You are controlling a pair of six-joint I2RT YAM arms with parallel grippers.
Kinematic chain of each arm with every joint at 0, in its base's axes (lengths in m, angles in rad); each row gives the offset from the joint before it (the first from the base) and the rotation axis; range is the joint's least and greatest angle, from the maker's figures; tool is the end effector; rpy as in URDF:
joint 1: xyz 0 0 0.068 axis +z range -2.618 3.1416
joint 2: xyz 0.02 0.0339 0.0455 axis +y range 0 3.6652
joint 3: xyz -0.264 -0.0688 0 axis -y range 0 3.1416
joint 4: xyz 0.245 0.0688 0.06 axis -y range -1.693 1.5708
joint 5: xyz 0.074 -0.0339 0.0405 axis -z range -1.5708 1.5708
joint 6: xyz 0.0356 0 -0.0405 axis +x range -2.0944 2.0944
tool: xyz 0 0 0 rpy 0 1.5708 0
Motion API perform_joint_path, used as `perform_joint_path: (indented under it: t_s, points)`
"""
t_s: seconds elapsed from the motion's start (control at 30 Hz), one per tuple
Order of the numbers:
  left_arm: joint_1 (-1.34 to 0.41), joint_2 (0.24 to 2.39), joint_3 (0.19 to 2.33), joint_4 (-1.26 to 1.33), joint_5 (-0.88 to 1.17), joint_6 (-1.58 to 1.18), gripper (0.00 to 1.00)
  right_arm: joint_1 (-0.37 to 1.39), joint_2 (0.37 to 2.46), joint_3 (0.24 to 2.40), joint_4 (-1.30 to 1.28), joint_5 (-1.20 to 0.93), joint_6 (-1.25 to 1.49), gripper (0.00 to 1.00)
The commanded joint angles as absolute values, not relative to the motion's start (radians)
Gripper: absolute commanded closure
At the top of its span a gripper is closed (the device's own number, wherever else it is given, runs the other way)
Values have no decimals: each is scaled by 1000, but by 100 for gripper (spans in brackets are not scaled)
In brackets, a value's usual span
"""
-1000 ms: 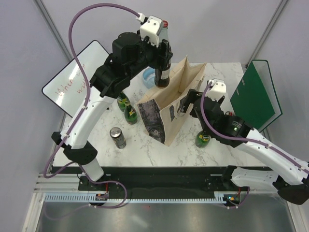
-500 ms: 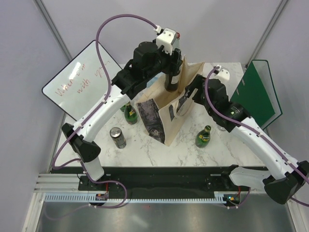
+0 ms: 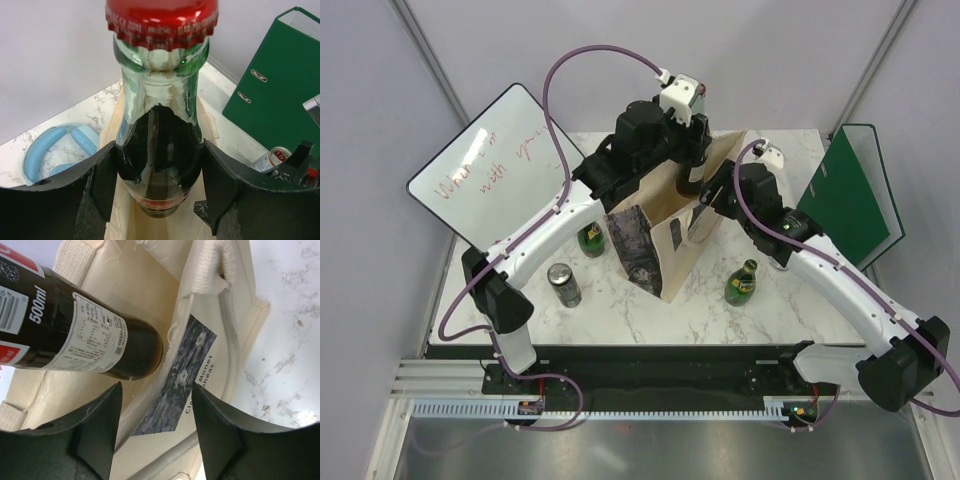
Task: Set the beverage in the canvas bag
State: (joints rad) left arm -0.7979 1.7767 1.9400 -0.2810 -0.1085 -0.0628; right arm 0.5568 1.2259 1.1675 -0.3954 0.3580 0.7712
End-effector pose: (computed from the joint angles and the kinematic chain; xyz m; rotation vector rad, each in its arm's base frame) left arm 0.2922 -0.2941 0.4581 0.5394 1.6315 -0.5517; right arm 0.2403 0.1349 0.3605 0.4421 1.9790 0.4888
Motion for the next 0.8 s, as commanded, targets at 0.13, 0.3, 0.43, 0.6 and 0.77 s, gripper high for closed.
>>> perform_joint_path:
  t_s: [0.13, 0.3, 0.43, 0.6, 0.77]
  points:
    - [-801, 1663, 1826, 142, -141, -86, 98, 537, 1192, 1140, -325, 305, 762, 89]
    - [-802, 1651, 1708, 219, -158, -78, 98, 535, 1140, 1126, -328, 282, 735, 100]
    - [-801, 1663, 1663, 261, -146, -89, 98, 535, 1124, 1124, -321, 224, 716, 100]
    - [-802, 1687, 1640, 327, -138, -89, 98, 535, 1111, 1097, -305, 206, 715, 100]
    - [-805, 1741, 1689, 360, -140, -86, 98, 535, 1097, 1066, -278, 176, 724, 100]
